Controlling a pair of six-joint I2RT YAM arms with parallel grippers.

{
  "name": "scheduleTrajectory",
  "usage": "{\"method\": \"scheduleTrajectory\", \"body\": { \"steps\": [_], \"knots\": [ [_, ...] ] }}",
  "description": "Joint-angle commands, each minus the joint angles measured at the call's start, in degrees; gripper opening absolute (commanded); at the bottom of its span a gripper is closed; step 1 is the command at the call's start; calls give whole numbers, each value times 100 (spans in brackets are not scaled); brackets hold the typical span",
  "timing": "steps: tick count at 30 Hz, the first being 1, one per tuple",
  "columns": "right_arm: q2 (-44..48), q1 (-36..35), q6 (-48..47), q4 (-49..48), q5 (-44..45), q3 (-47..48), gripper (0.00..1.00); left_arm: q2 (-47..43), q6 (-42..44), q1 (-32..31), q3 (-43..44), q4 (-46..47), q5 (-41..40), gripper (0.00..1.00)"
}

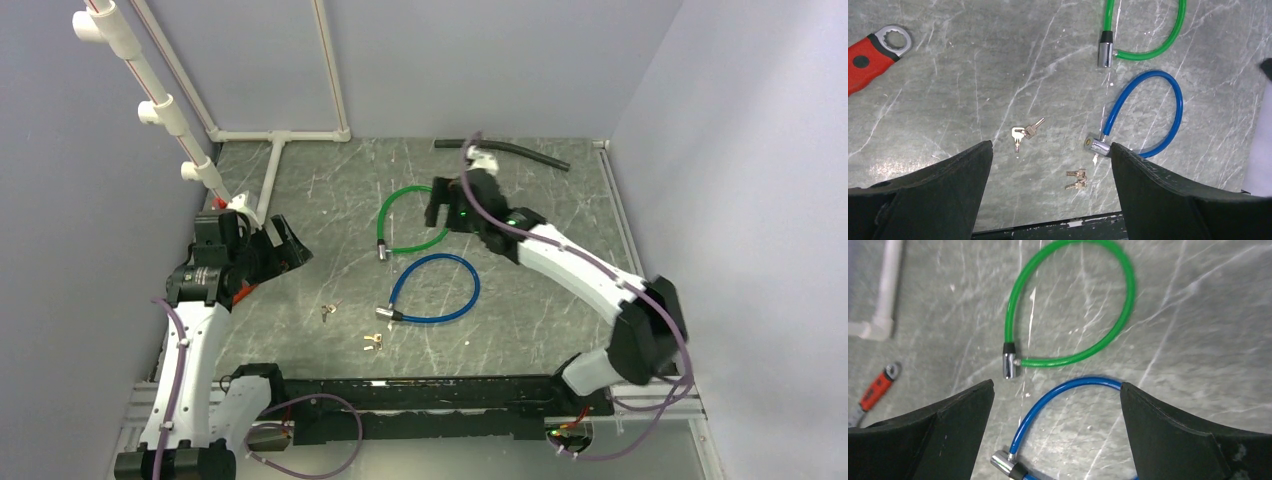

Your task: Unlock with the key

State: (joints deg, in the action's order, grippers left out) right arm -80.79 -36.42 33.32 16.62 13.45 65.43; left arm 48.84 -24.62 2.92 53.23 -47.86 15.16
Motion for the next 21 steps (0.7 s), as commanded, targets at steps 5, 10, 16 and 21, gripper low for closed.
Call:
{"method": "scheduleTrajectory", "body": {
  "steps": [5, 10, 16, 21],
  "knots": [
    [-2605, -849, 214, 990, 9, 2268, 92, 44, 118, -16, 38, 154, 99, 93],
    [-3884, -910, 247, 1276, -208, 3559, 87, -117, 116, -11, 21, 172, 62, 93],
    [-5193, -936, 83, 1899, -227, 5119, 77, -125, 133, -12, 29, 171, 108, 94],
    [-5842, -937, 75, 2211, -174, 5723, 72, -170, 137, -15, 25, 176, 137, 94]
  ]
}}
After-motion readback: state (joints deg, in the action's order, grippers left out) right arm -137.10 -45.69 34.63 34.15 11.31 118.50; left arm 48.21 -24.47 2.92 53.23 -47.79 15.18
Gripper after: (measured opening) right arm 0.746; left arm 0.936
